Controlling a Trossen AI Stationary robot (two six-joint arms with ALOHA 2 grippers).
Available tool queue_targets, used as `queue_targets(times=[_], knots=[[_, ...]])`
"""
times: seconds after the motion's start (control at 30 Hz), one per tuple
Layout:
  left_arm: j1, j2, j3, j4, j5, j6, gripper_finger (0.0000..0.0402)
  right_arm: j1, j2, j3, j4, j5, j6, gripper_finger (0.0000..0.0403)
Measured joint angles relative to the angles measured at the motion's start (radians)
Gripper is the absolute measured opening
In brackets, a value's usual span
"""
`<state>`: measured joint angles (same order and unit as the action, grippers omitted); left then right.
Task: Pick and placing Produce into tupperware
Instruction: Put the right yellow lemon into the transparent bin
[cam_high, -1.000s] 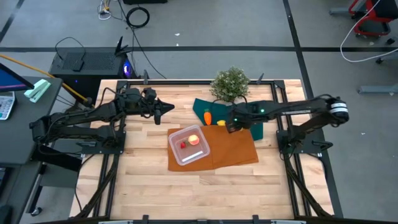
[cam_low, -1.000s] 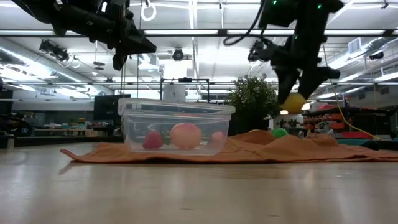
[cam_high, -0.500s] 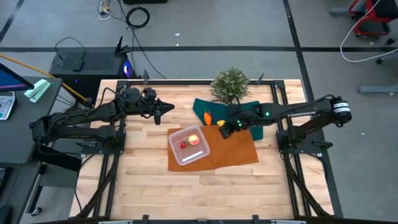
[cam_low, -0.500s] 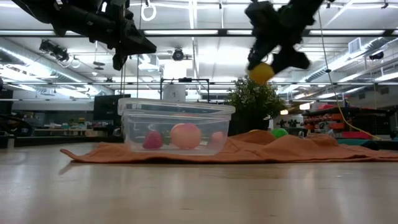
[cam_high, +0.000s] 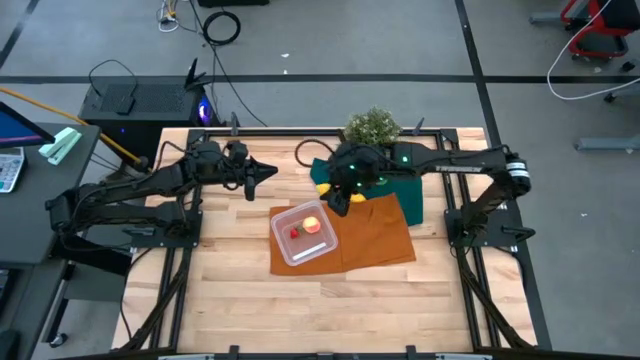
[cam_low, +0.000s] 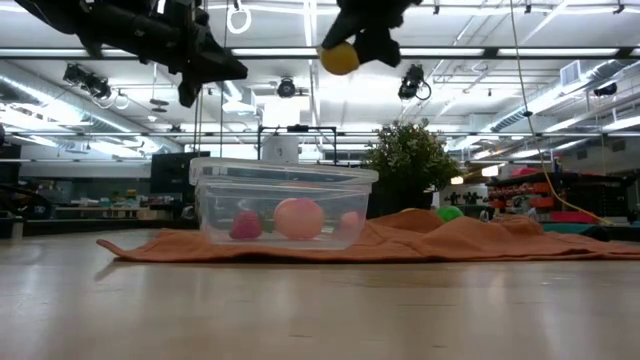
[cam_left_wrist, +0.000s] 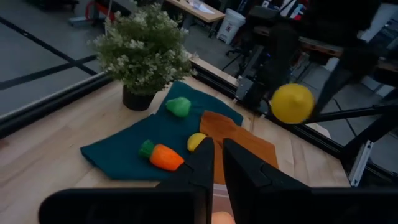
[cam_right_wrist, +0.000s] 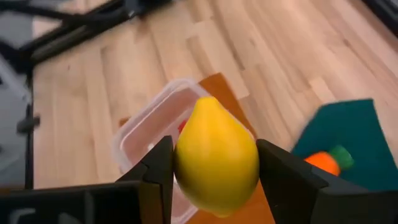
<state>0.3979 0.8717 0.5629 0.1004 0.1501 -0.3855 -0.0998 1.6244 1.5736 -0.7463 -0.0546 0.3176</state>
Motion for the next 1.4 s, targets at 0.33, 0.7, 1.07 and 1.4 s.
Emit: queue_targets(times=[0.33, 0.7, 1.07, 1.4], knots=[[0.077, -0.099, 0.000, -0.139, 0.005, 0.001, 0.0030, -0.003, 0.187, 0.263, -0.187, -0.089, -0.192, 0.0144], [0.126, -0.117, 0.000, -0.259, 0.024, 0.005, 0.0038, -0.002, 0.310, 0.354, -0.204, -0.171, -0.258, 0.0145], [0.174, -0.122, 0.000, -0.280, 0.039, 0.007, 0.0034, 0.041, 0.415, 0.350, -0.211, -0.198, -0.300, 0.0147], [0.229, -0.122, 0.000, -0.292, 0.100, 0.017, 0.0035, 0.036, 0.428, 0.350, -0.221, -0.213, -0.359, 0.0148]])
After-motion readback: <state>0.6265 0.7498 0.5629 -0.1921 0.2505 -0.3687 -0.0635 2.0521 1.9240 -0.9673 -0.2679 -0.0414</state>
